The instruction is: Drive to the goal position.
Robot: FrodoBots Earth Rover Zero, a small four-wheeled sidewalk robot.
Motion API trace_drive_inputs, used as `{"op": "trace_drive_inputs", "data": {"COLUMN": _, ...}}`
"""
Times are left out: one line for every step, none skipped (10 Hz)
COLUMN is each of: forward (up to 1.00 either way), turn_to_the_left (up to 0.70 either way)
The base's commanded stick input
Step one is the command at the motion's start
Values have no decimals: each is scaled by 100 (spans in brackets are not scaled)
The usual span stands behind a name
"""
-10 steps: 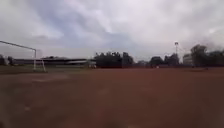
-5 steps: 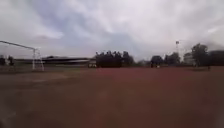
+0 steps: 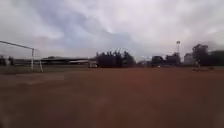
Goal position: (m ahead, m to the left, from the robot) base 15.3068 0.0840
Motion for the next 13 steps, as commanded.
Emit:
{"op": "trace_drive_inputs", "data": {"forward": 70, "turn_to_the_left": 0}}
{"op": "trace_drive_inputs", "data": {"forward": 70, "turn_to_the_left": 0}}
{"op": "trace_drive_inputs", "data": {"forward": 70, "turn_to_the_left": 0}}
{"op": "trace_drive_inputs", "data": {"forward": 70, "turn_to_the_left": 0}}
{"op": "trace_drive_inputs", "data": {"forward": 70, "turn_to_the_left": 0}}
{"op": "trace_drive_inputs", "data": {"forward": 70, "turn_to_the_left": 0}}
{"op": "trace_drive_inputs", "data": {"forward": 70, "turn_to_the_left": 0}}
{"op": "trace_drive_inputs", "data": {"forward": 70, "turn_to_the_left": 0}}
{"op": "trace_drive_inputs", "data": {"forward": 70, "turn_to_the_left": 0}}
{"op": "trace_drive_inputs", "data": {"forward": 70, "turn_to_the_left": 0}}
{"op": "trace_drive_inputs", "data": {"forward": 70, "turn_to_the_left": 0}}
{"op": "trace_drive_inputs", "data": {"forward": 70, "turn_to_the_left": 0}}
{"op": "trace_drive_inputs", "data": {"forward": 70, "turn_to_the_left": 0}}
